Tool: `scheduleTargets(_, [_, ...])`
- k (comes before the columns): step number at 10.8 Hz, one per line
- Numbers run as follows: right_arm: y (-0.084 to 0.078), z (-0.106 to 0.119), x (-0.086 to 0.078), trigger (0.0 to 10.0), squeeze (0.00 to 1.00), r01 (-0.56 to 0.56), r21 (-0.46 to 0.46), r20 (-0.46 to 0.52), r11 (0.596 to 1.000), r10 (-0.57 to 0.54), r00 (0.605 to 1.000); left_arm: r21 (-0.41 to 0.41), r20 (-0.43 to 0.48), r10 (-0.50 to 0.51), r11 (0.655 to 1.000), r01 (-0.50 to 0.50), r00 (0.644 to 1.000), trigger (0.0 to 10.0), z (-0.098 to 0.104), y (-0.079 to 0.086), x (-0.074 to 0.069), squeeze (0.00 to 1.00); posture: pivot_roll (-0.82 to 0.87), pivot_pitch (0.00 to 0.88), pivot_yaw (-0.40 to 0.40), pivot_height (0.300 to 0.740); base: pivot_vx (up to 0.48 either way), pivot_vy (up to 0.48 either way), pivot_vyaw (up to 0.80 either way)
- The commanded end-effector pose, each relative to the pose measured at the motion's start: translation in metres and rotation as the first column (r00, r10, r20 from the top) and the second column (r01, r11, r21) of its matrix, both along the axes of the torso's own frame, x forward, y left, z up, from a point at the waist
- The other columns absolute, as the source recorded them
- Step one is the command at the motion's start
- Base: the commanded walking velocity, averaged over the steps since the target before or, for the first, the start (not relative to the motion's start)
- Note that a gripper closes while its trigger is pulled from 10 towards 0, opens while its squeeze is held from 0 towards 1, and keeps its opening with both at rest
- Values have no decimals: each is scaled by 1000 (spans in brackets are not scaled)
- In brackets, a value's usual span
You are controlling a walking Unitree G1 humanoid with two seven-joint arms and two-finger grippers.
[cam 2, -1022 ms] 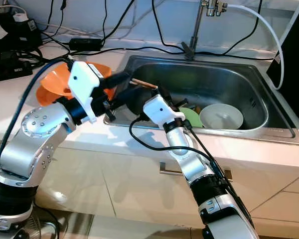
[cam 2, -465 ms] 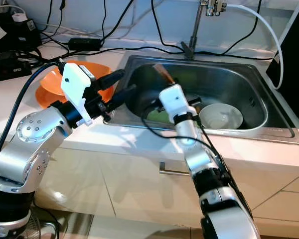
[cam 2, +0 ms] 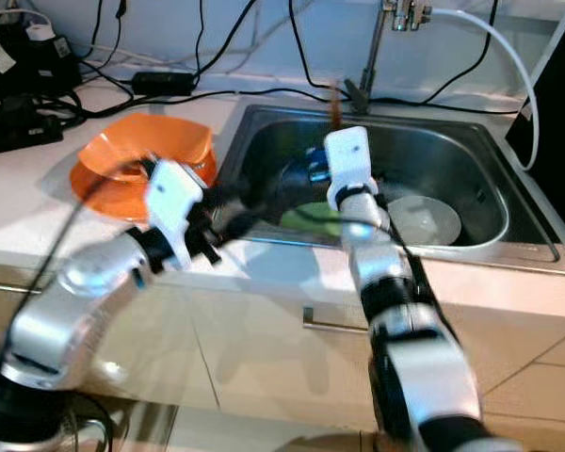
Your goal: Kitchen organization
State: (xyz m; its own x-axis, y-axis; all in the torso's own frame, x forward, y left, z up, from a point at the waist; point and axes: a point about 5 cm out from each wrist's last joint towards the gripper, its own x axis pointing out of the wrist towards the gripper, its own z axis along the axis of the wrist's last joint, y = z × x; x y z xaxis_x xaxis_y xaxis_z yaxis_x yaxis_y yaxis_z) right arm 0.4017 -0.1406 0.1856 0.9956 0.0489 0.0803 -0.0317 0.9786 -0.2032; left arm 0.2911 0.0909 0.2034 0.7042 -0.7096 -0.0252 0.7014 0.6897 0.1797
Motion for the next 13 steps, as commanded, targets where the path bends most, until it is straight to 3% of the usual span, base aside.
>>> scheduleTargets(1, [-2, -5, 2, 10000, 0, 5, 38, -59, 999, -2, 998, 25, -44, 25, 999, -24, 999, 10000, -8, -2, 1, 0, 235, 7, 1, 740, 0, 0, 0])
scheduleTargets(2, [-2, -18, 3, 10000, 0, 5, 56, -184, 998, 5, 983, 39, -87, 52, 998, -49, 995, 10000, -18, -5, 1, 0, 234, 0, -4, 740, 0, 0, 0])
scheduleTargets(4, [-3, -32, 2, 10000, 0, 28, 83, -299, 996, -2, 954, 57, -99, 84, 995, -79, 991, 10000, -24, -11, 2, 0, 238, 0, -11, 740, 0, 0, 0])
scheduleTargets(6, [1, -35, 2, 10000, 0, 31, 93, -359, 995, 4, 933, 48, -166, 99, 995, -92, 981, 10000, -28, -16, 1, 0, 243, 0, -15, 740, 0, 0, 0])
scheduleTargets(11, [9, -46, -1, 10000, 0, 28, 103, -453, 994, 22, 891, 68, -203, 113, 993, -101, 973, 10000, -32, -16, 0, 0, 266, 12, -36, 740, 0, 0, 0])
scheduleTargets(12, [10, -45, -1, 10000, 165, 26, 110, -456, 994, 27, 890, 67, -203, 115, 992, -103, 972, 10000, -31, -17, 0, 0, 270, 15, -38, 740, 0, 0, 0])
scheduleTargets(13, [11, -45, -1, 10000, 1000, 26, 117, -456, 993, 30, 889, 65, -204, 118, 992, -107, 972, 10000, -31, -16, -1, 0, 273, 17, -40, 740, 0, 0, 0])
